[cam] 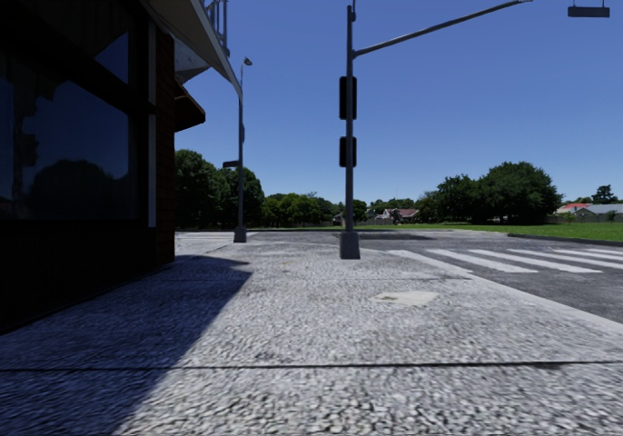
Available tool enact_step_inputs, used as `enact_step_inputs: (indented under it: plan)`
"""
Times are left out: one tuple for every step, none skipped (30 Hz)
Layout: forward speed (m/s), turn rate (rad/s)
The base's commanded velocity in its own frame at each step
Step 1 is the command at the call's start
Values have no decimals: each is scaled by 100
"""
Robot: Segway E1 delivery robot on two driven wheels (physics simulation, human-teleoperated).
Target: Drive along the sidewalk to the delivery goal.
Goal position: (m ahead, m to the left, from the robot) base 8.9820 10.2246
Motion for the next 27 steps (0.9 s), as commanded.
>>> enact_step_inputs:
  plan:
    - [200,0]
    - [200,0]
    - [200,0]
    - [200,0]
    - [200,0]
    - [200,0]
    - [200,0]
    - [200,0]
    - [200,0]
    - [200,0]
    - [200,0]
    - [200,0]
    - [200,0]
    - [200,0]
    - [200,0]
    - [200,0]
    - [200,0]
    - [200,0]
    - [200,0]
    - [200,0]
    - [200,0]
    - [200,0]
    - [200,0]
    - [200,0]
    - [200,0]
    - [200,0]
    - [200,0]
